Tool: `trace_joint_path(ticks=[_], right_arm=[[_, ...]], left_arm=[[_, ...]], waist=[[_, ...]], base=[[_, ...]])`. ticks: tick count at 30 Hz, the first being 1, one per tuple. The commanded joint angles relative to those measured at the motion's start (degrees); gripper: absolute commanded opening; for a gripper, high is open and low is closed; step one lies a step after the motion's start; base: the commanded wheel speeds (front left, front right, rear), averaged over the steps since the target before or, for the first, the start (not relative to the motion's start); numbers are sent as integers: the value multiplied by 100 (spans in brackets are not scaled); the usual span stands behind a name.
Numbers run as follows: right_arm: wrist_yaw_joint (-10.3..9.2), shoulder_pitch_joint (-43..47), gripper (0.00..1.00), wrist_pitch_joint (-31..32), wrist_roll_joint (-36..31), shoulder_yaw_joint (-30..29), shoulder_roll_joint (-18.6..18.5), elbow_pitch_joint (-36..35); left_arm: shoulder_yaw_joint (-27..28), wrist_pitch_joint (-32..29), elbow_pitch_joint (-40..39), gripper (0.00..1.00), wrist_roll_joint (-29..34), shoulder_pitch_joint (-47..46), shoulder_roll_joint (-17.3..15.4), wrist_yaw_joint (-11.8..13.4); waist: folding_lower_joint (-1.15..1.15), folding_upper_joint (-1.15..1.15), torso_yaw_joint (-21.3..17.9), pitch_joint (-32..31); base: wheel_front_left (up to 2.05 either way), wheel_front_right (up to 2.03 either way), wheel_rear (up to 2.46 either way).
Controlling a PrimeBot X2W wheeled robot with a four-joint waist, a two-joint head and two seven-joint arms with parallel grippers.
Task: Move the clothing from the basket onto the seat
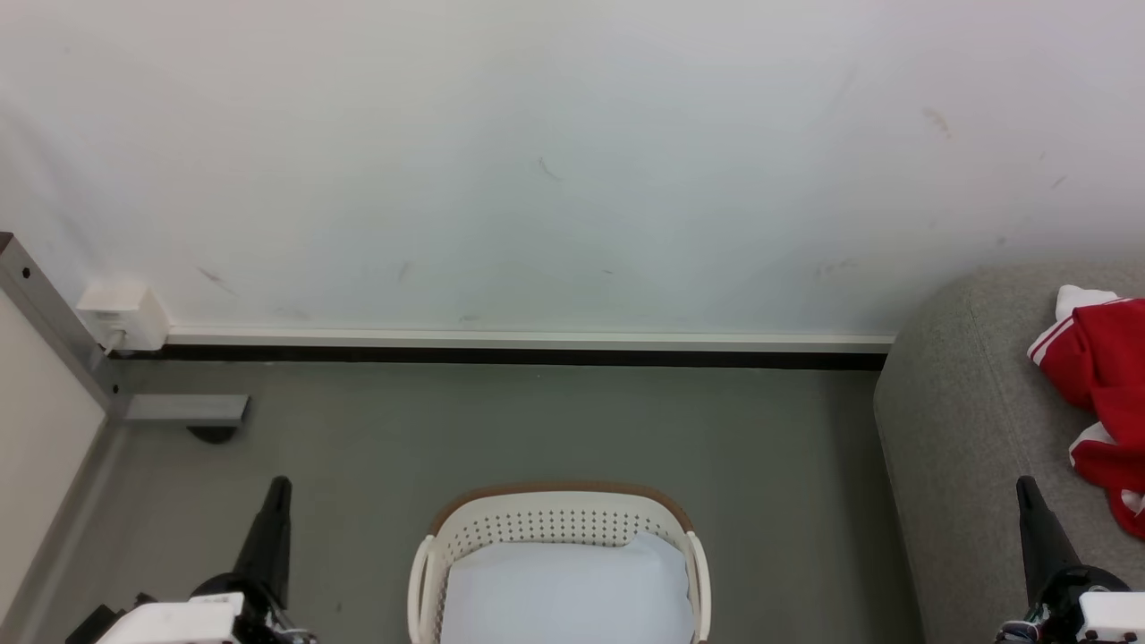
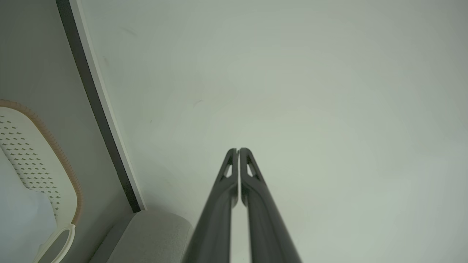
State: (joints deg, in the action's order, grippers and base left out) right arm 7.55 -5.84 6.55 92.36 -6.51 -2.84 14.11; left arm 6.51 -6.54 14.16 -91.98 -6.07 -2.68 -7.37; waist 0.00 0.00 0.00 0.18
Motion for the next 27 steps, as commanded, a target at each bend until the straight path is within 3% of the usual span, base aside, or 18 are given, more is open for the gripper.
trace_joint_path(ticks=[1, 27], right_arm=[[-13, -72, 0, 12, 12, -20, 0, -31], [-13, -72, 0, 12, 12, -20, 0, -31]], left_arm=[[8, -16, -22, 0, -82, -40, -41, -27], [8, -16, -22, 0, -82, -40, -41, -27]], waist=[[0, 0, 0, 0], [0, 0, 0, 0]], base=[[0, 0, 0], [0, 0, 0]])
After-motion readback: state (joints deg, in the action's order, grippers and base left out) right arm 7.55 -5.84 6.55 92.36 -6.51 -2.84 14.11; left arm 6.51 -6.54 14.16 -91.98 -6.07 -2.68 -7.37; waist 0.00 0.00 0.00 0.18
